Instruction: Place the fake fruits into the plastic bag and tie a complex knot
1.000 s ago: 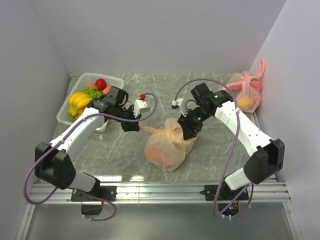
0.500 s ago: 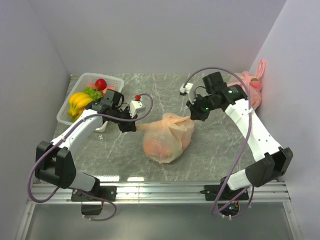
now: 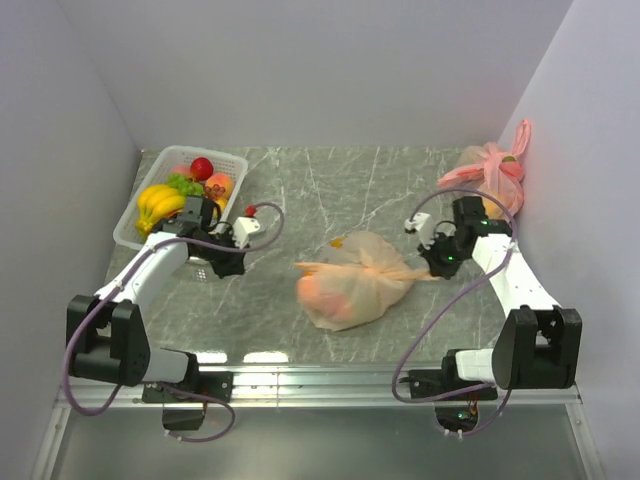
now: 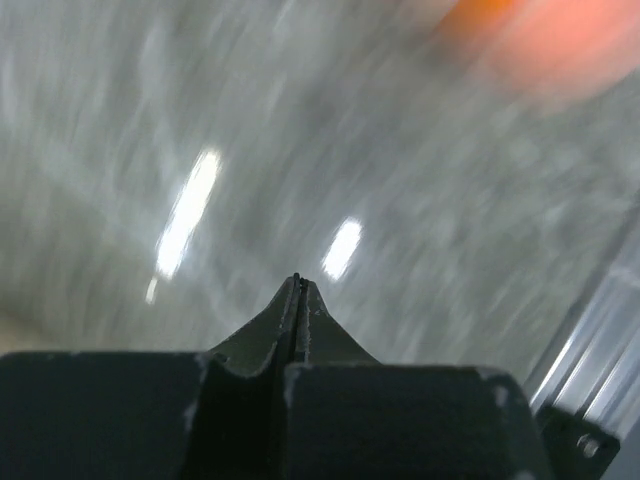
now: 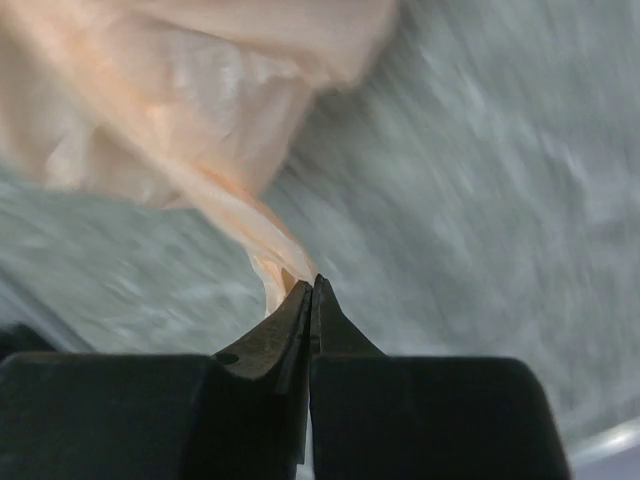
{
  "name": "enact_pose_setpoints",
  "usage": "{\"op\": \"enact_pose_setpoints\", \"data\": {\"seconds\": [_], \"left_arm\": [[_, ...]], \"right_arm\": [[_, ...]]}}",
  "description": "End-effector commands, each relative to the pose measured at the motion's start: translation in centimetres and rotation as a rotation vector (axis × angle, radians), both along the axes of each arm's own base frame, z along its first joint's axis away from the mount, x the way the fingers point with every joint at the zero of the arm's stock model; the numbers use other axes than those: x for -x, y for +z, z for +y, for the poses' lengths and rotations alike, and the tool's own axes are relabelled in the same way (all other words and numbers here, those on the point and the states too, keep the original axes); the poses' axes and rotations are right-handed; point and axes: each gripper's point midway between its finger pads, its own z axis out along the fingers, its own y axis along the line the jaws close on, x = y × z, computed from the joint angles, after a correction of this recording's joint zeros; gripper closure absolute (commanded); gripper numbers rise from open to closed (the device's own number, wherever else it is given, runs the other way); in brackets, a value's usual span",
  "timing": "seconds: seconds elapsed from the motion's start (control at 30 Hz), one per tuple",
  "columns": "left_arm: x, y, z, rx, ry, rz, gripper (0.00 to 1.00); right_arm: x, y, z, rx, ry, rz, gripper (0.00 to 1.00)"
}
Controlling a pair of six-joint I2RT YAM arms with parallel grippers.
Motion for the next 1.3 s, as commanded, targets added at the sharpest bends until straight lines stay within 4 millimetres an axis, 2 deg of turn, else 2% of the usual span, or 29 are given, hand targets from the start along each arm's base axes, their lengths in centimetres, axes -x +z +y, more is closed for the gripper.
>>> {"op": "enact_pose_setpoints", "data": {"seconds": [0.0,0.1,0.13,0.17,0.2,0.23,0.27,0.33,0.37,0.4,0.47,0.5,0.67,0.73,0.77,0.83,0.87,0.93,1.07,1.17,1.23,1.27], "left_arm": [[0.1,-1.9,5.9,-0.21,0.101,0.033,1.0],[-0.6,-1.5,5.2,-0.2,0.089,0.038,1.0],[-0.2,-1.2,4.7,-0.177,0.065,0.052,1.0],[-0.2,-0.9,4.3,-0.164,0.04,0.047,1.0],[-0.4,-0.1,3.8,-0.144,0.02,0.032,0.95],[-0.3,0.7,2.9,-0.097,-0.006,0.032,0.85],[-0.5,1.7,2.3,-0.075,-0.024,0.012,0.63],[-0.5,3.2,0.8,-0.02,-0.059,-0.011,0.41],[-0.6,4.4,-0.4,0.002,-0.088,-0.045,0.28],[-0.5,5.0,-1.1,0.016,-0.109,-0.063,0.14],[0.0,6.0,-3.4,0.042,-0.171,-0.093,0.01],[-0.4,6.2,-4.3,0.046,-0.188,-0.125,0.01],[-0.4,5.0,-8.8,0.028,-0.319,-0.183,0.01],[-0.7,4.7,-9.9,0.031,-0.357,-0.212,0.01],[-0.4,4.0,-10.6,0.024,-0.388,-0.219,0.01],[-1.1,3.4,-11.3,-0.007,-0.404,-0.279,0.01],[-0.5,2.8,-11.8,-0.02,-0.433,-0.294,0.01],[-0.9,2.2,-12.3,-0.049,-0.433,-0.337,0.01],[-0.8,1.0,-14.3,-0.061,-0.467,-0.383,0.11],[-1.1,0.2,-15.3,-0.071,-0.469,-0.403,0.18],[-1.8,0.3,-16.3,-0.064,-0.463,-0.438,0.23],[-2.1,-0.2,-16.7,-0.078,-0.461,-0.441,0.28]], "right_arm": [[-0.6,0.2,-6.8,0.263,-0.086,-0.066,1.0],[-0.5,0.8,-5.1,0.193,-0.066,-0.061,1.0],[-0.8,1.5,-4.7,0.175,-0.064,-0.07,1.0],[-0.2,1.8,-3.7,0.128,-0.033,-0.047,1.0],[-0.2,2.1,-3.2,0.115,-0.033,-0.043,1.0],[-0.6,3.0,-2.9,0.097,-0.022,-0.055,1.0],[0.1,3.0,-2.4,0.076,-0.006,-0.019,0.86],[0.0,3.7,-2.2,0.065,0.005,-0.023,0.59],[0.2,3.8,-2.2,0.065,0.01,-0.019,0.41],[0.3,4.2,-2.3,0.072,0.019,-0.04,0.34],[0.7,4.4,-2.5,0.088,0.051,-0.058,0.24],[0.8,4.9,-2.5,0.1,0.083,-0.098,0.23],[1.0,3.8,-2.2,0.167,0.184,-0.146,0.21],[0.9,3.1,-2.3,0.187,0.21,-0.157,0.21],[0.1,2.9,-2.2,0.196,0.216,-0.189,0.21],[-0.3,2.1,-2.4,0.21,0.23,-0.196,0.22],[-0.9,1.9,-2.4,0.22,0.228,-0.207,0.23],[-1.3,1.4,-2.4,0.223,0.231,-0.202,0.27],[-1.9,0.5,-2.5,0.227,0.227,-0.199,0.34],[-2.1,0.3,-2.2,0.212,0.222,-0.201,0.43],[-2.1,0.2,-1.8,0.194,0.228,-0.199,0.5],[-2.2,0.2,-1.7,0.188,0.225,-0.201,0.52]]}}
